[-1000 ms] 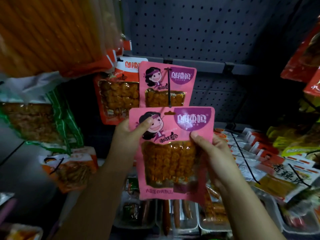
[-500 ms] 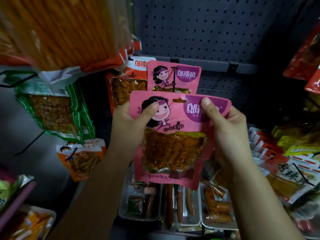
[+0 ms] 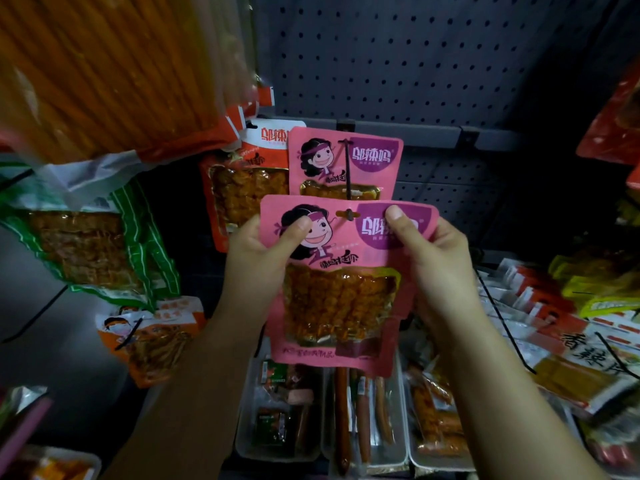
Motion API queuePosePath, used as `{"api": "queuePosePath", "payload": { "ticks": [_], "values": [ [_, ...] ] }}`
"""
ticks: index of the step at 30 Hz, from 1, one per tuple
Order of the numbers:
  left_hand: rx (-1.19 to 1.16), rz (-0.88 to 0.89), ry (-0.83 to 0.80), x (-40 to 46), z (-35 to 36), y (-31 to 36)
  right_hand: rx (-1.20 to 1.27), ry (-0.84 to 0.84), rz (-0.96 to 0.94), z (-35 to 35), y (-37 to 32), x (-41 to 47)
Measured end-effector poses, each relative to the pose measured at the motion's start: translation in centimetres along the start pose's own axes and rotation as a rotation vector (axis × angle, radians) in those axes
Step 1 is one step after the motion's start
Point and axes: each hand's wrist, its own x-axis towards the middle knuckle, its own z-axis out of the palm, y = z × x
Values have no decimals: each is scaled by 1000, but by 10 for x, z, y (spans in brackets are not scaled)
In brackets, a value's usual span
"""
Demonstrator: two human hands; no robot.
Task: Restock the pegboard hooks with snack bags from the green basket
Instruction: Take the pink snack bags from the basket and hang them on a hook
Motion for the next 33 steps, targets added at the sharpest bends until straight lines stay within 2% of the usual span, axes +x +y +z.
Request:
{"api": "queuePosePath", "payload": {
  "ticks": [8, 14, 19, 23, 30, 33],
  "values": [
    [62, 23, -32, 58, 10, -17, -137, 37, -39, 2, 5, 45],
    [304, 116, -63, 114, 15, -26, -407, 143, -12, 9, 14, 99],
    [485, 102, 13, 149, 23, -34, -639, 218, -13, 15, 25, 135],
    [645, 188, 63, 166, 26, -38, -797, 279, -58, 19, 29, 150],
    [605, 111, 152, 158, 26, -48, -814, 297, -7, 20, 40, 143],
    [568, 93, 193, 127, 19, -52, -692, 294, 61, 6, 47, 122]
  ]
}}
